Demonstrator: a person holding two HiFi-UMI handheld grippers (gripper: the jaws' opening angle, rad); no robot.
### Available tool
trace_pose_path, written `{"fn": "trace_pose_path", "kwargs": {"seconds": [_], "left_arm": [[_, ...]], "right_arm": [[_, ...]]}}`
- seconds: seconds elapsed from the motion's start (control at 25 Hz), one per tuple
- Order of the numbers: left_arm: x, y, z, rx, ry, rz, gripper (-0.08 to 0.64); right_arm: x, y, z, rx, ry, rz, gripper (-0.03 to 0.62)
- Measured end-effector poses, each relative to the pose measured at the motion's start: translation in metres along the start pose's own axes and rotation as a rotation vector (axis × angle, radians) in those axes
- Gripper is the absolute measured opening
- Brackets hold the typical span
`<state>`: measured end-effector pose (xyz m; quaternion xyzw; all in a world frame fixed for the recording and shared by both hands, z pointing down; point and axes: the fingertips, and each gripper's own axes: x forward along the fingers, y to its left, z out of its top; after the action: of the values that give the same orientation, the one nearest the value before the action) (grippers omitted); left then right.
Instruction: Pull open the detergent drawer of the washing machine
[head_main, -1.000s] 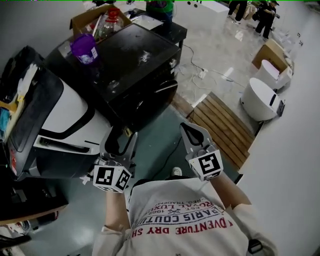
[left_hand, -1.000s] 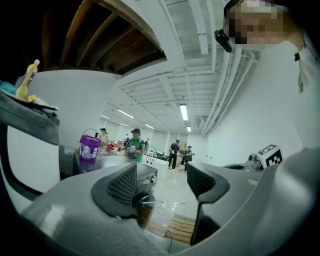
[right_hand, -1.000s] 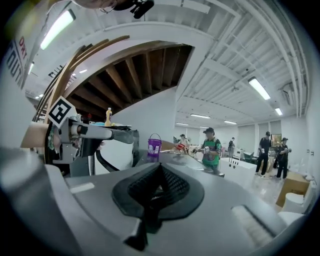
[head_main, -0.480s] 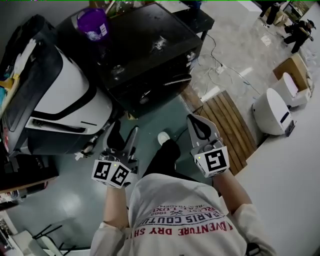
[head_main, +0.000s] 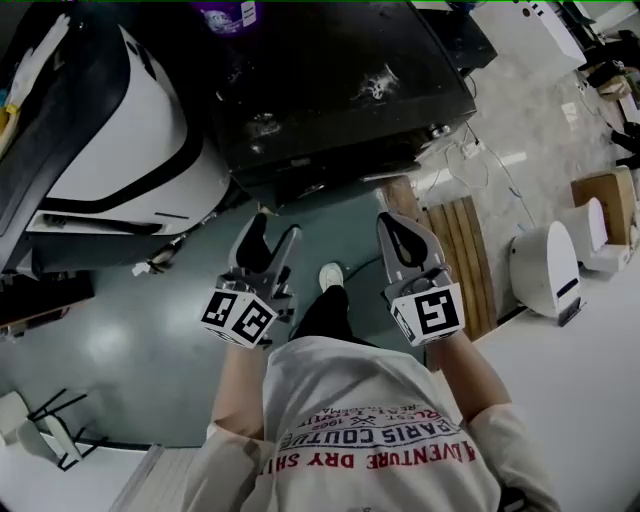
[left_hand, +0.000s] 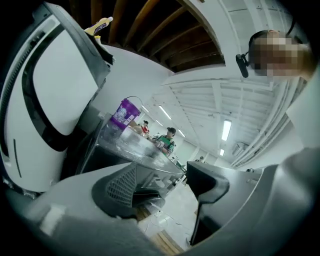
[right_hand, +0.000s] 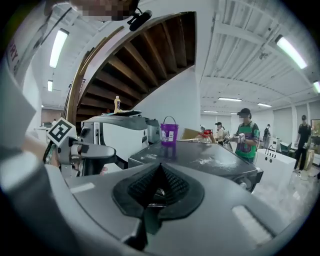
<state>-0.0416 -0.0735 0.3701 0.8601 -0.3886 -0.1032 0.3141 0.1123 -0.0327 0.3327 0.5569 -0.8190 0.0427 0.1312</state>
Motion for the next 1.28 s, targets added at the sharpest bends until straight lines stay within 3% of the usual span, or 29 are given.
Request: {"fn": "trace_pose_path", "kwargs": {"seconds": [0.28, 0.52, 0.64, 0.76, 0.84, 1.04, 1.28], "left_arm": [[0.048, 0.063, -0.044, -0.252, -0.033, 0.071, 0.314], [0.067, 0.099, -0.072, -0.419, -0.066, 0.119, 0.314], [0.075, 0.114, -0.083, -0.528, -0.113, 0.13, 0.314], [0.08, 0.127, -0.095, -0.696, -0.194, 0.144, 0.304], [0.083, 0.132, -0.096, -0.755, -0.252, 0.134, 0.305], [0.101, 0.133, -0.085, -0.688, -0.335, 0.036, 0.325], [0.112, 0.129, -0.065, -0.648, -0.413, -0.091, 0.336]], "right_arm": [[0.075, -0.017, -0.026, -0.015, 0.046, 0.114, 0.0], [0.115, -0.023, -0.052, 0.016, 0.048, 0.166, 0.0], [0.126, -0.022, -0.066, 0.026, 0.052, 0.194, 0.0], [0.133, -0.018, -0.083, 0.042, 0.072, 0.233, 0.0], [0.136, -0.015, -0.096, 0.049, 0.086, 0.256, 0.0], [0.144, -0.013, -0.126, 0.068, 0.126, 0.278, 0.0], [0.155, -0.001, -0.135, 0.056, 0.105, 0.323, 0.0]]}}
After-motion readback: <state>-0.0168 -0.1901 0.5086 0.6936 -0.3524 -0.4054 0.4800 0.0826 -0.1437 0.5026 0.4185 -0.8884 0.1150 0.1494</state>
